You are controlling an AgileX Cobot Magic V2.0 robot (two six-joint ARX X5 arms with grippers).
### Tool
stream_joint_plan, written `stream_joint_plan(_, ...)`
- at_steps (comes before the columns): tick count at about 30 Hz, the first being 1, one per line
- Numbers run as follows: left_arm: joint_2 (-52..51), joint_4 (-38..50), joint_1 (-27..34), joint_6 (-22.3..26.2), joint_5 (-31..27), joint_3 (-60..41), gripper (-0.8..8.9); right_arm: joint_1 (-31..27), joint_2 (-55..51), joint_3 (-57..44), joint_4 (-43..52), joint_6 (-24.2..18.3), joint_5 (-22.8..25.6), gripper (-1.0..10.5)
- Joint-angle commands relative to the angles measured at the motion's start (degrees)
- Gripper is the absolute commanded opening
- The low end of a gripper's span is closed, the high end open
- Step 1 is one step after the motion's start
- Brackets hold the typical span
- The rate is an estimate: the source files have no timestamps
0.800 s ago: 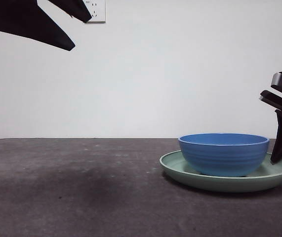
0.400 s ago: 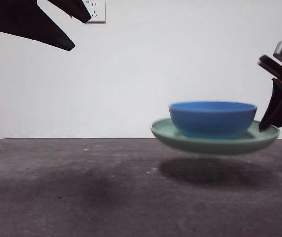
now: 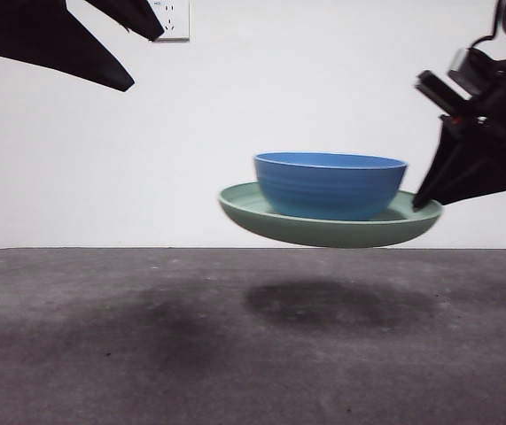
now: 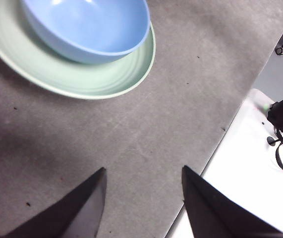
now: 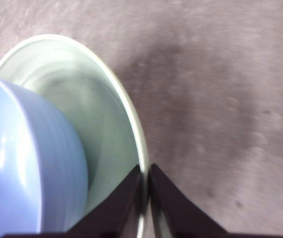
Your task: Pick up the blue bowl, put it on the green plate, put it on desk
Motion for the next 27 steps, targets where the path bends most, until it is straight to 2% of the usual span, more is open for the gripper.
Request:
stream_joint_plan(1, 0.33, 0.5, -0.37, -0.13, 0.24, 0.44, 2.49, 2.58, 0.37, 1.81, 1.09, 2.62, 1.75, 0.1)
stream_joint_plan(12, 0.33, 0.46, -0.37, -0.13, 0.24, 0.44, 2.49, 10.23, 5.92, 3.1, 6.25, 7.21, 5.35, 0.1)
stream_joint_plan(27, 0.33, 0.09, -0.37, -0.13, 0.24, 0.44, 2.49, 13.07, 17.44, 3.21, 13.97, 10.56, 6.86, 0.1)
